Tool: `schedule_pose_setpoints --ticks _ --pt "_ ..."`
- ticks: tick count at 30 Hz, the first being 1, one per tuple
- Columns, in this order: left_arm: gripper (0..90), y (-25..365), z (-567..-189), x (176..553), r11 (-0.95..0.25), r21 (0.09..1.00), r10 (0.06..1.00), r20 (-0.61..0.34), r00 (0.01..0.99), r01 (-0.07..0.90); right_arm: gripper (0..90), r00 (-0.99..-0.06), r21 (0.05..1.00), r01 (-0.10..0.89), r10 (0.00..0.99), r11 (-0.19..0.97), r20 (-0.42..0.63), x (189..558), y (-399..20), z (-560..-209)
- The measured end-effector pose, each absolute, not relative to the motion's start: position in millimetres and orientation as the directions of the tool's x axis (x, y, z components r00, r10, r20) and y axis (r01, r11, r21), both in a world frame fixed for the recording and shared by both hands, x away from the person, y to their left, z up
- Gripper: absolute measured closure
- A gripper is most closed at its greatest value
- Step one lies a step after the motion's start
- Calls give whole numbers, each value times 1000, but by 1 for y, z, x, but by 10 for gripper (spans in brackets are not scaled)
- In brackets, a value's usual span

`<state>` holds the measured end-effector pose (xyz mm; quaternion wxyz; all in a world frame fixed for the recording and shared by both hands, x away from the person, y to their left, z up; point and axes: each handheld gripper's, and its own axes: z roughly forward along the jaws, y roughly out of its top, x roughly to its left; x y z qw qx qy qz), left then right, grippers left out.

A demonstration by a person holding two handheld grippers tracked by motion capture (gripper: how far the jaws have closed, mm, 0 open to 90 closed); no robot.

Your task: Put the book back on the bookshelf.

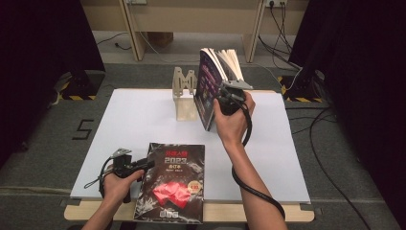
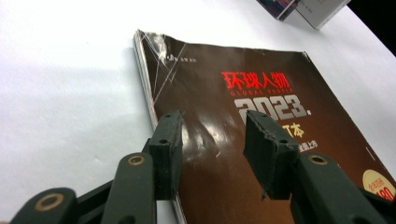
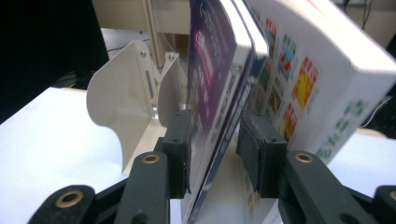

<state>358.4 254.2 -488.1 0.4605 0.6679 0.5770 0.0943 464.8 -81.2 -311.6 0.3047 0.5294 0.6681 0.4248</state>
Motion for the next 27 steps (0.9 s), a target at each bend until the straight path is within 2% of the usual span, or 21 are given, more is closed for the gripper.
schedule_pose_setpoints --ticks 10,20,27 --pt "563 256 -485 379 107 724 867 -404 293 681 625 -284 849 519 956 94 68 455 -97 -331" --pt "563 262 -492 404 143 705 887 -402 226 695 611 -293 781 618 949 94 118 440 -118 -375" --pt "563 260 -494 410 143 696 884 -409 226 704 603 -283 747 660 948 84 143 430 -129 -398"
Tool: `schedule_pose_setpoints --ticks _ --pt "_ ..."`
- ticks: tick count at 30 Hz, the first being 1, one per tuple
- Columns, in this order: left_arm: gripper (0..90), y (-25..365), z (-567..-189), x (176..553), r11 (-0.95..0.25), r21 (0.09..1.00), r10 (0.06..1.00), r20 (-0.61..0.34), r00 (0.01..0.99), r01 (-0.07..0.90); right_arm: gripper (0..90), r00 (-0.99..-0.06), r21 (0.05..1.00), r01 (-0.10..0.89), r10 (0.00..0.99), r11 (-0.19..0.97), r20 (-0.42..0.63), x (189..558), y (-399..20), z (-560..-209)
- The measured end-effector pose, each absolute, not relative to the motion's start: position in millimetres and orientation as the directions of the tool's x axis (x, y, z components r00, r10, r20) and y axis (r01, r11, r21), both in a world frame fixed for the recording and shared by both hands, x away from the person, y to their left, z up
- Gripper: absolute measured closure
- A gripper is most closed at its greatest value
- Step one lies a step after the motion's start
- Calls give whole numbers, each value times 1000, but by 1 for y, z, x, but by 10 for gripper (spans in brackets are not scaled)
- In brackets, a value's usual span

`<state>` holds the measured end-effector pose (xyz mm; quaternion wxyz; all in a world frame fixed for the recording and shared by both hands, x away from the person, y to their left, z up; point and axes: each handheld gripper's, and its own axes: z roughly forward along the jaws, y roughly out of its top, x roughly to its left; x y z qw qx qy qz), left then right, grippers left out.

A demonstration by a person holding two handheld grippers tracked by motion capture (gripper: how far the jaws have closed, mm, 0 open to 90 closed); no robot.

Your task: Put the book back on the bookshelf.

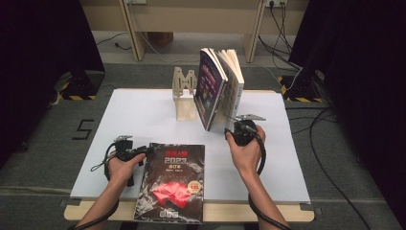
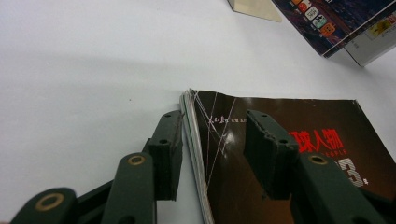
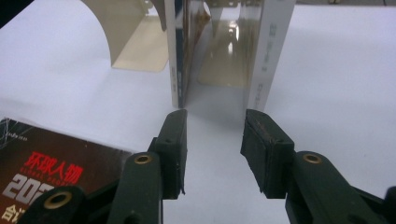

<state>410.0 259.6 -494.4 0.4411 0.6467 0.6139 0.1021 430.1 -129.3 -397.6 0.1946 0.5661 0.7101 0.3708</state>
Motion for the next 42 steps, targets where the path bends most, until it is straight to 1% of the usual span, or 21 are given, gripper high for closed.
schedule_pose_setpoints --ticks 10,14,18,20,23,27,33,39,42 --pt "561 256 -497 411 130 680 875 -421 240 721 593 -272 717 693 949 80 158 415 -137 -416" --pt "557 255 -497 410 116 686 878 -408 249 718 590 -272 709 700 949 82 158 411 -137 -421" --pt "593 257 -498 411 123 678 877 -416 240 725 588 -277 695 714 947 88 164 407 -135 -429" --pt "616 256 -498 410 112 689 883 -400 247 716 586 -282 685 722 945 94 168 407 -132 -432" --pt "638 255 -498 408 109 685 881 -402 249 721 586 -285 682 724 944 97 168 407 -131 -435" --pt "642 248 -497 400 82 688 891 -375 257 721 586 -292 671 734 941 105 171 408 -129 -440" --pt "642 242 -495 386 68 678 891 -371 261 732 586 -301 661 742 938 115 174 406 -125 -446" --pt "632 239 -493 369 69 646 877 -403 262 760 585 -308 641 758 934 125 182 406 -123 -455" --pt "628 238 -493 360 65 646 871 -409 273 760 585 -314 634 763 931 129 188 407 -119 -458"
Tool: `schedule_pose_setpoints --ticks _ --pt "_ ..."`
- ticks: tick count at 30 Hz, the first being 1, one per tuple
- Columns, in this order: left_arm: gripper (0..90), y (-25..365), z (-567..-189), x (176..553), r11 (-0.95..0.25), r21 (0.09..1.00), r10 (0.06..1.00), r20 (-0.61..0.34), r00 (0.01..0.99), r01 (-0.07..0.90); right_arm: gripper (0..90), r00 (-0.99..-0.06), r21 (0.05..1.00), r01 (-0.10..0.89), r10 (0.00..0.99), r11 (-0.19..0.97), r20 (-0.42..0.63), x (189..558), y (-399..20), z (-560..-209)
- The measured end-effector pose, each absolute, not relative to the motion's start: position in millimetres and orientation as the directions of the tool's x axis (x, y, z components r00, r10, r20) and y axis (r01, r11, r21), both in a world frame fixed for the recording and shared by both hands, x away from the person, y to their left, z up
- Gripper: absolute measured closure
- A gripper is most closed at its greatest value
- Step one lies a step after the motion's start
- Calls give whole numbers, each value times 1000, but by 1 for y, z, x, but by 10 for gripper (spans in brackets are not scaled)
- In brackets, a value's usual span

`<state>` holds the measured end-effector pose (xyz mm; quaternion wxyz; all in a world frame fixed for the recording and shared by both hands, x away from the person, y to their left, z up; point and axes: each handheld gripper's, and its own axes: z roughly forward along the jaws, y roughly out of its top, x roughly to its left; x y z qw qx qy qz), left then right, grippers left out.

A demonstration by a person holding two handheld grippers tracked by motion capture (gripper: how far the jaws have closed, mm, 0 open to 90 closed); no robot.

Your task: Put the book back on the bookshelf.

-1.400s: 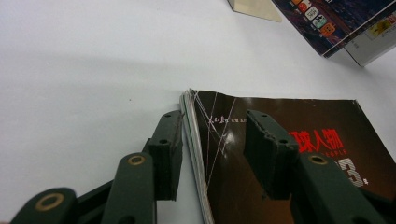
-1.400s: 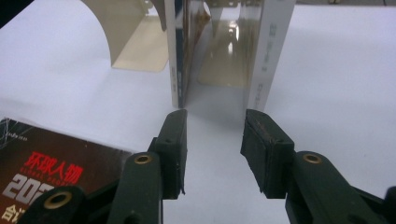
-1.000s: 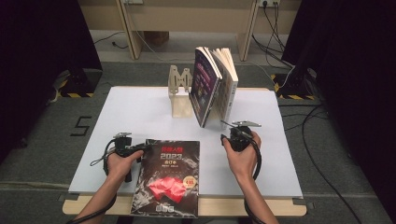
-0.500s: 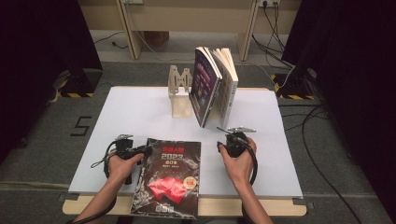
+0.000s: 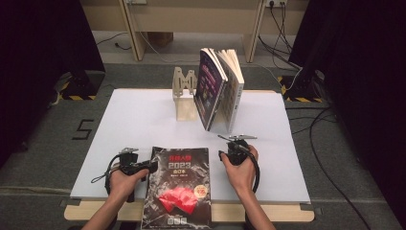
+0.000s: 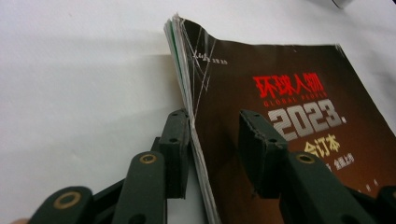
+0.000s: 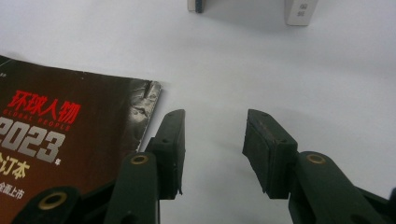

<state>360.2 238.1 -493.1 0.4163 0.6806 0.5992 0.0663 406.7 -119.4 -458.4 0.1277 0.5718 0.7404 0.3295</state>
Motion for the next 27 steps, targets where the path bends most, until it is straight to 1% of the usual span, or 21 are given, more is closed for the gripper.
schedule_pose_setpoints --ticks 4,8,11,17,27 --pt "623 235 -494 356 50 661 875 -390 287 749 584 -315 620 773 929 133 194 411 -116 -460" --pt "609 231 -494 358 50 662 864 -404 300 748 581 -322 609 781 926 142 196 416 -112 -459" --pt "608 230 -495 358 40 665 864 -398 309 746 579 -325 604 783 925 148 195 421 -110 -459" --pt "590 234 -494 358 65 654 845 -438 306 754 577 -323 592 793 923 142 210 429 -108 -458" --pt "575 243 -488 351 68 680 854 -417 310 730 576 -342 590 793 913 154 222 442 -90 -455"
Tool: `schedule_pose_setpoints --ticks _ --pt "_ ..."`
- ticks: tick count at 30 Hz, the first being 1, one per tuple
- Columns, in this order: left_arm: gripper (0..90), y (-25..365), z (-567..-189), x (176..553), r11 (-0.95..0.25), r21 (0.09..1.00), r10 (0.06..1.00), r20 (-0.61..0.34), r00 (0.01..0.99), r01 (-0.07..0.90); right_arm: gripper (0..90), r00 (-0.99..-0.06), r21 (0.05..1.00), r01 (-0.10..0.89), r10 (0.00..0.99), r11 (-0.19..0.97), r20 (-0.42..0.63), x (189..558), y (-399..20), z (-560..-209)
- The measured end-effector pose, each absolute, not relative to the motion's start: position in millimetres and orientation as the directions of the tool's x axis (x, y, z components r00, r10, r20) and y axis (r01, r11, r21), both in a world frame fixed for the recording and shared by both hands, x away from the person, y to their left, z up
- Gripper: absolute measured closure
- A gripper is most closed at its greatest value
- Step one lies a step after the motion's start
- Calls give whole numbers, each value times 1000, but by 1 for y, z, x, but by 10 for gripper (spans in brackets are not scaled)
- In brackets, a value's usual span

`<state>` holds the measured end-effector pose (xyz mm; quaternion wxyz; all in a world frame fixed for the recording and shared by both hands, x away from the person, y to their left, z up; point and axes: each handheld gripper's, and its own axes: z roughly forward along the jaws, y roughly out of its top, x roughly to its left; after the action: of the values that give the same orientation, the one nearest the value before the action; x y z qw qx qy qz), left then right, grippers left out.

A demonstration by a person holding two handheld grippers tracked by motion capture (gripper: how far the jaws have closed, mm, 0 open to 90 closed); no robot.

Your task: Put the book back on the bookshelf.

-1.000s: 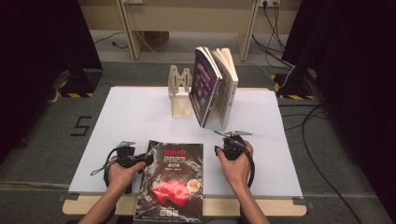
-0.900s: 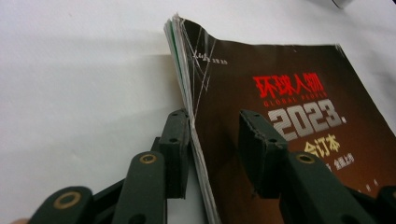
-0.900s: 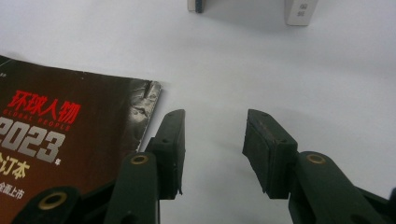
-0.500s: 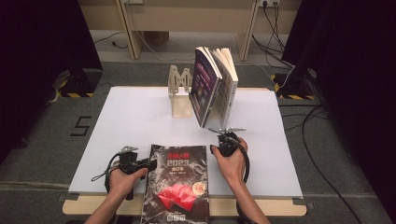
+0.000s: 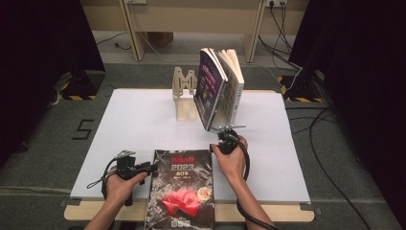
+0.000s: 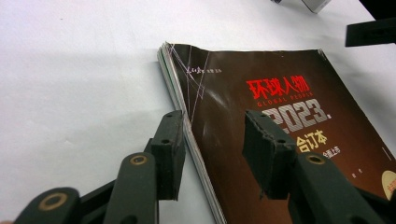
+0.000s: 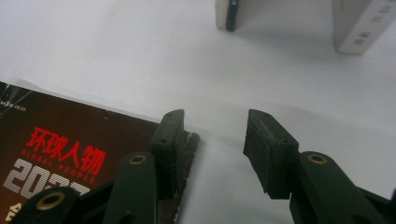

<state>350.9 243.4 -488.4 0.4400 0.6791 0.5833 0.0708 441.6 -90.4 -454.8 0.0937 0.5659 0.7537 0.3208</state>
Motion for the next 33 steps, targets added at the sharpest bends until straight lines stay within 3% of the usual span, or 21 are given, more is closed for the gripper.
schedule_pose_setpoints --ticks 13,33 --pt "570 243 -494 350 48 665 860 -407 308 745 559 -353 518 838 895 173 272 455 -75 -471" --pt "595 231 -494 350 -13 678 879 -342 331 735 530 -368 506 848 862 158 349 455 -75 -473"
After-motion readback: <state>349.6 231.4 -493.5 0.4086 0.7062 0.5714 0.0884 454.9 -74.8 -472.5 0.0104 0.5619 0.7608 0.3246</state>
